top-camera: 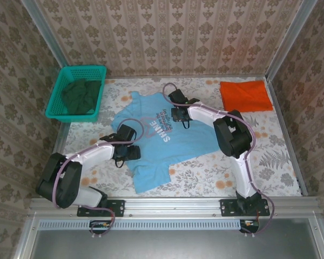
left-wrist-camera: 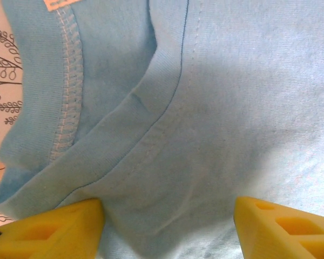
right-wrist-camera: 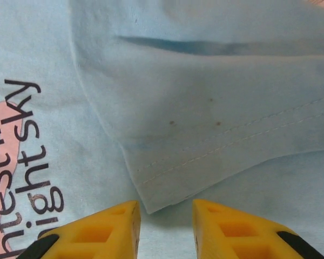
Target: Fold and stack the t-shirts
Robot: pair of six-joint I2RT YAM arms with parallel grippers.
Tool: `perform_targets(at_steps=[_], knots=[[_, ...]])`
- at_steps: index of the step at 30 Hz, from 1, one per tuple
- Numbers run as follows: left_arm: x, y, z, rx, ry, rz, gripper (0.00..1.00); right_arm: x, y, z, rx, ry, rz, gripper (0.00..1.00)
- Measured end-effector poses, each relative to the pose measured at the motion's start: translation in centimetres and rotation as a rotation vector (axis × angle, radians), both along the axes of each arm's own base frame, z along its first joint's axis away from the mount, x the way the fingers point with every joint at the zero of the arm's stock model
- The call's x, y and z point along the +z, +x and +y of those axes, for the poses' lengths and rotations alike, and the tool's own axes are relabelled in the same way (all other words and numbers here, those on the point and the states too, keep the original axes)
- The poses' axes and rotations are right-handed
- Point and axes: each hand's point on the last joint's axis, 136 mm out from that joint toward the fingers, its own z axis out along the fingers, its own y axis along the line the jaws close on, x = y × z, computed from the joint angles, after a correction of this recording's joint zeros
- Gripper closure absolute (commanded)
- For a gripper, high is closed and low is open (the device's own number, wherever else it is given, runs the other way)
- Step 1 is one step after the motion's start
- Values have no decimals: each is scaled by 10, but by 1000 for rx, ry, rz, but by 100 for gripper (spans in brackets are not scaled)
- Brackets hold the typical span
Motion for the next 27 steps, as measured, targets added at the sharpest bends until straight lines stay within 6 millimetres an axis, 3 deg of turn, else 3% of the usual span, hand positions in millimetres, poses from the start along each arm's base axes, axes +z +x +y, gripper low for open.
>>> perform_targets(at_steps=[5, 11, 21, 27], knots=[[0, 2, 3, 8, 10, -23, 38, 1, 9, 3, -1, -4, -12, 68], [1, 2, 6, 24, 7, -50, 39, -17, 16, 4, -8, -33, 12, 70], [2, 4, 17, 83, 43, -74, 47, -16, 17, 7, -2, -45, 10, 90], [1, 4, 22, 128, 50, -80, 56, -15, 17, 7, -1, -47, 11, 93]])
